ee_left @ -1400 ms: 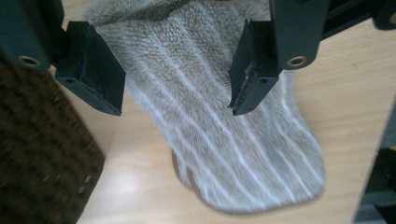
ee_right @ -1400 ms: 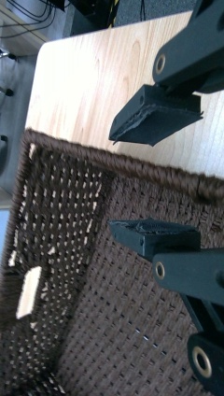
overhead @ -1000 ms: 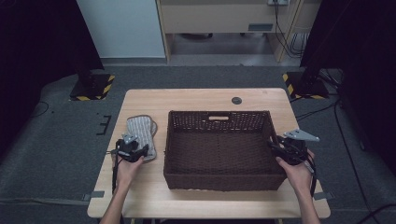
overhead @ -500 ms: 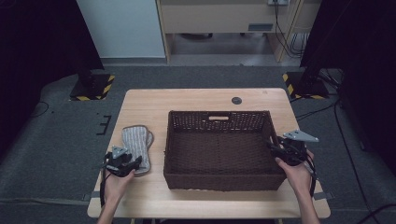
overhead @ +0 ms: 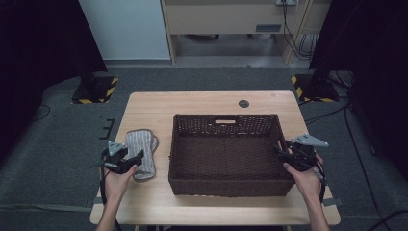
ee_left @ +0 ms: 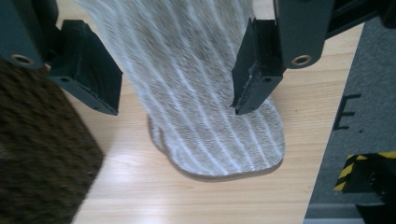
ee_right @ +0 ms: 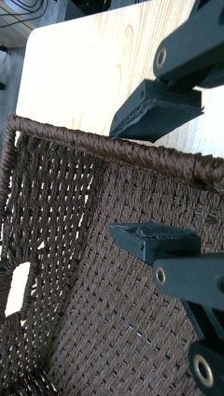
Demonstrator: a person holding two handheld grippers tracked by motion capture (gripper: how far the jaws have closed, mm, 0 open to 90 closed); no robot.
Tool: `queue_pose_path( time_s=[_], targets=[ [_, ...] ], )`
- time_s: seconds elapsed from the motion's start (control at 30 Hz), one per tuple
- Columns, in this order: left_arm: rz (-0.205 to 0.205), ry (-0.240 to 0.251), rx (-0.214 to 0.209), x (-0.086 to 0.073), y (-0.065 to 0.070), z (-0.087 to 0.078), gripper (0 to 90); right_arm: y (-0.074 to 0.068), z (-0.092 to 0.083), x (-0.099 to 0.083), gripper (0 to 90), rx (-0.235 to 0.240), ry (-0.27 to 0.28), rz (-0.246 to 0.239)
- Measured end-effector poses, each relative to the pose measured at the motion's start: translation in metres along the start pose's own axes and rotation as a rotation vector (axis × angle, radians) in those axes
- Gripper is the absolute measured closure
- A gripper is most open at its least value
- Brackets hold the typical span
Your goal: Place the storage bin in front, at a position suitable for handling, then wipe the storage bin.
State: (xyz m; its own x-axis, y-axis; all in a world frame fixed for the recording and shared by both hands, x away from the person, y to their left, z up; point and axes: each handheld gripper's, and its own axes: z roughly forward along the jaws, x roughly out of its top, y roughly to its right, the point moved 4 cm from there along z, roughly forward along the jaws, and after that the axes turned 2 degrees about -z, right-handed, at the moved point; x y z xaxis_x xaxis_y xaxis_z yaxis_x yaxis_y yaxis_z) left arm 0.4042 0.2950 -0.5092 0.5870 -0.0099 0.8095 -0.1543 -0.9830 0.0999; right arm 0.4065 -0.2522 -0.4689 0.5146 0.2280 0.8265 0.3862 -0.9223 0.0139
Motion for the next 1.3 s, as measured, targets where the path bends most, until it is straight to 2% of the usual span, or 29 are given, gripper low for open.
queue_pose_path(
  time_s=[0.03, 0.1, 0.17, 0.2, 0.23, 0.27, 0.33, 0.47, 0.53, 0.57, 0.63, 0.7, 0.77, 0.87, 1.0, 1.07, 1.17, 1.2, 1.3],
  targets=[
    [0.005, -0.023, 0.012, 0.002, -0.002, 0.010, 30.1, -0.001, 0.000, -0.001, 44.6, -0.003, -0.004, -0.002],
    [0.008, -0.029, 0.016, 0.003, -0.003, 0.015, 29.9, -0.001, 0.000, -0.001, 44.1, -0.003, -0.004, -0.003],
    [0.000, -0.066, 0.018, 0.002, -0.003, 0.028, 28.2, 0.000, -0.001, -0.001, 42.1, -0.002, 0.003, 0.003],
    [0.000, -0.066, 0.018, 0.002, -0.003, 0.028, 27.3, 0.000, -0.001, -0.001, 42.1, -0.002, 0.003, 0.003],
    [0.010, -0.105, 0.035, -0.004, -0.003, 0.037, 26.3, 0.001, 0.000, -0.001, 40.6, 0.002, -0.004, 0.000],
    [0.010, -0.105, 0.035, -0.004, -0.003, 0.037, 25.3, 0.001, 0.000, -0.001, 40.6, 0.002, -0.004, 0.000],
    [-0.030, -0.114, 0.026, -0.015, -0.005, 0.047, 24.0, 0.000, 0.000, -0.002, 39.6, 0.005, -0.009, -0.004],
    [-0.026, -0.116, 0.033, -0.017, -0.005, 0.050, 22.6, 0.000, 0.000, -0.001, 39.2, 0.005, -0.007, -0.009],
    [-0.023, -0.126, 0.044, -0.017, -0.004, 0.051, 25.9, 0.001, 0.000, 0.000, 39.3, 0.005, -0.001, -0.010],
    [-0.017, -0.138, 0.063, -0.017, -0.003, 0.052, 28.5, 0.001, -0.001, 0.000, 39.3, 0.003, -0.001, -0.006],
    [-0.016, -0.154, 0.077, -0.016, -0.002, 0.051, 36.3, 0.001, -0.001, -0.001, 39.4, 0.003, 0.001, -0.002],
    [-0.016, -0.150, 0.077, -0.015, -0.001, 0.051, 48.2, 0.001, 0.000, 0.000, 39.6, 0.005, 0.000, -0.006],
    [-0.015, -0.147, 0.076, -0.015, -0.001, 0.050, 50.8, 0.001, 0.000, 0.000, 39.6, 0.003, 0.000, -0.009],
    [-0.016, -0.143, 0.071, -0.014, -0.001, 0.048, 61.3, 0.000, 0.002, -0.001, 39.9, 0.003, -0.011, -0.010],
    [-0.011, -0.136, 0.071, -0.013, -0.002, 0.044, 64.3, 0.000, 0.004, -0.003, 40.4, 0.002, -0.017, -0.018],
    [-0.012, -0.127, 0.060, -0.011, -0.001, 0.039, 64.6, 0.000, 0.004, -0.004, 40.8, 0.006, -0.018, -0.005],
    [-0.039, -0.045, 0.019, -0.002, 0.000, 0.022, 64.5, 0.000, 0.004, -0.006, 41.6, 0.010, -0.029, -0.011],
    [-0.039, -0.045, 0.019, -0.002, 0.000, 0.022, 64.4, 0.000, 0.004, -0.006, 41.6, 0.010, -0.029, -0.011],
    [-0.020, 0.011, 0.004, 0.008, 0.001, 0.009, 64.3, -0.001, 0.005, -0.006, 41.6, 0.010, -0.031, -0.023]
  ],
)
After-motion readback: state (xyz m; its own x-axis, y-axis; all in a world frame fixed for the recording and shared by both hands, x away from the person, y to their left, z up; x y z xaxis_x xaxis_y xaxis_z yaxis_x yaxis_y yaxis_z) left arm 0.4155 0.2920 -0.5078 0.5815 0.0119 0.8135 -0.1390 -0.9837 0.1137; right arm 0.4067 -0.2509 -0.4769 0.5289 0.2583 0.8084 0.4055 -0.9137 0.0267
